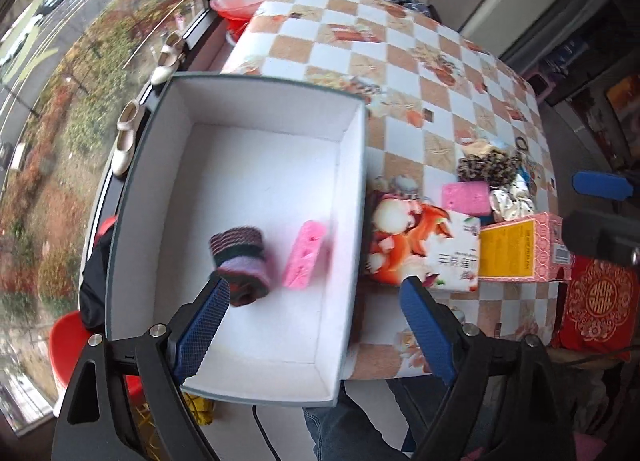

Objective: Organize soft objects
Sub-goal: 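Open both tools to drop the hat and sponge into the box, then grasp the leopard-print scarf with the left tool while the right tool grasps the blue cloth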

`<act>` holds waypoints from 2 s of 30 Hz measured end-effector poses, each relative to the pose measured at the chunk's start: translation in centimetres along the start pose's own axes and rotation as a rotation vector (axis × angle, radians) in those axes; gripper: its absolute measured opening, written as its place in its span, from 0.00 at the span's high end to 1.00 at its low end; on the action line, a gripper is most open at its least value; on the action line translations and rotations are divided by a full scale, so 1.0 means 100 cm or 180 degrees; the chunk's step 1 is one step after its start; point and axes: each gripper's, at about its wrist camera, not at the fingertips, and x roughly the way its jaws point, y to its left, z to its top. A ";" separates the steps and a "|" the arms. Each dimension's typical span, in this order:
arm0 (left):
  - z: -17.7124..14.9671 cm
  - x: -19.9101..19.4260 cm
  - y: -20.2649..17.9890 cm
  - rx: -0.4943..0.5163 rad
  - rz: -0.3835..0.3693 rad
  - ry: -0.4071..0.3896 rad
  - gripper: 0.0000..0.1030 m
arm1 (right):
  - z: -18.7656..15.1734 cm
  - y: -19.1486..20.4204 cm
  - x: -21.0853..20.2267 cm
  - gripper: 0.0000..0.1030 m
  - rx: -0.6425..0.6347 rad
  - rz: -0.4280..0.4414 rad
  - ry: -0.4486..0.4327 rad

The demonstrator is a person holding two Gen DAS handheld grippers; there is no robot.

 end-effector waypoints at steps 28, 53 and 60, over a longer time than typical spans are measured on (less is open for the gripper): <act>0.169 0.213 -0.182 0.0883 0.0864 0.0761 0.13 | -0.019 -0.274 0.142 0.00 0.1200 0.0391 0.0962; 0.160 0.219 -0.251 0.1218 0.0542 0.0887 0.12 | -0.115 -0.360 0.066 0.00 0.2179 -0.0112 0.0218; 0.220 0.214 -0.180 0.0432 0.0777 0.0729 0.12 | -0.118 -0.362 0.120 0.00 0.2084 -0.0364 0.0654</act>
